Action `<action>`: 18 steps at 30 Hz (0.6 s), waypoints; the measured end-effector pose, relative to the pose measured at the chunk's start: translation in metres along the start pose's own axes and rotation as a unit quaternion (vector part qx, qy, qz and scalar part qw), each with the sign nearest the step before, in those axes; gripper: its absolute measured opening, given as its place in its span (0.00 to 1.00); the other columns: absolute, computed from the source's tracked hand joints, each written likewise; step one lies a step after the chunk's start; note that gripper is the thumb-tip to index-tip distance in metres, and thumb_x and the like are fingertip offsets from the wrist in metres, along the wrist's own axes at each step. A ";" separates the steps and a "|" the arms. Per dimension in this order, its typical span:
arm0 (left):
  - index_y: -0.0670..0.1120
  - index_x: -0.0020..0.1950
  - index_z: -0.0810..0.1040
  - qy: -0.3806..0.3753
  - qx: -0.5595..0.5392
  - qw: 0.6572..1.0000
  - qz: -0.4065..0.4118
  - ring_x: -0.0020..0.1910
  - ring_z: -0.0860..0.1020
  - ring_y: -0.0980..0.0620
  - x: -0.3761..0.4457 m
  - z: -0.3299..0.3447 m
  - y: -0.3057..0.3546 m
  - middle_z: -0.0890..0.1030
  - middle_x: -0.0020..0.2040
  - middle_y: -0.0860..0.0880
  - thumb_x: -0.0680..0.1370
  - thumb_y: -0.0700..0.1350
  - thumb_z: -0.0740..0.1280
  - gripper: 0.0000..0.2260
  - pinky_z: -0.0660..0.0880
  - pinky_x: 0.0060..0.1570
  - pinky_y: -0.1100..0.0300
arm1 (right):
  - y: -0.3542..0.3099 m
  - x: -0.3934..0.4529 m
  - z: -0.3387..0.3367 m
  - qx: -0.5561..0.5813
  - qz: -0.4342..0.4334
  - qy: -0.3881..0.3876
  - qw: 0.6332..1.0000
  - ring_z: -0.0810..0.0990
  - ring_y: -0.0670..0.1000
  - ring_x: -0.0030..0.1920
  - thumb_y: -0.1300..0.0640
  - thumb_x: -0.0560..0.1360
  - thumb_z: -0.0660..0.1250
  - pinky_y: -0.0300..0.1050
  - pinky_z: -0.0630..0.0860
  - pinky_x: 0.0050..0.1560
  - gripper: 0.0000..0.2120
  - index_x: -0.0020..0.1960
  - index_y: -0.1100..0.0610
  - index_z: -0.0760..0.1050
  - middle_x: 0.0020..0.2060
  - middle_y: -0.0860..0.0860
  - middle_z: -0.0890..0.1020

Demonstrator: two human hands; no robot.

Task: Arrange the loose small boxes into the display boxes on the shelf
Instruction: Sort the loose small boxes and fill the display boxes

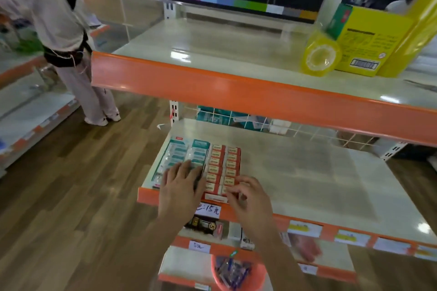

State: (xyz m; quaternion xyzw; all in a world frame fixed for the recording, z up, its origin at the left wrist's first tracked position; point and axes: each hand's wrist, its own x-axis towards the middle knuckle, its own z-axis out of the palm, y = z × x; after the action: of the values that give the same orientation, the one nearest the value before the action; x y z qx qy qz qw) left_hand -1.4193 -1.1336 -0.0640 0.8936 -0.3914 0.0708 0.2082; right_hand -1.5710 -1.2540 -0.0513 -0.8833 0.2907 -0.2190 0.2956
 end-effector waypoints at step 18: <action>0.48 0.77 0.41 -0.143 0.033 0.989 0.025 0.75 0.36 0.42 0.044 0.013 -0.035 0.41 0.77 0.41 0.79 0.60 0.38 0.29 0.37 0.73 0.47 | -0.026 0.058 0.059 -0.271 0.095 -0.096 0.953 0.31 0.53 0.76 0.28 0.73 0.35 0.55 0.36 0.76 0.42 0.78 0.53 0.34 0.77 0.54 0.35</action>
State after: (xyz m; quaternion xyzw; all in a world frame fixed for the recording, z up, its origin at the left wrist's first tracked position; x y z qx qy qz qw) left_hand -1.3637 -1.1471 -0.0740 0.8910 -0.4364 -0.0400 0.1186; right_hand -1.4859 -1.2508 -0.0647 -0.9153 0.3918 -0.0168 0.0915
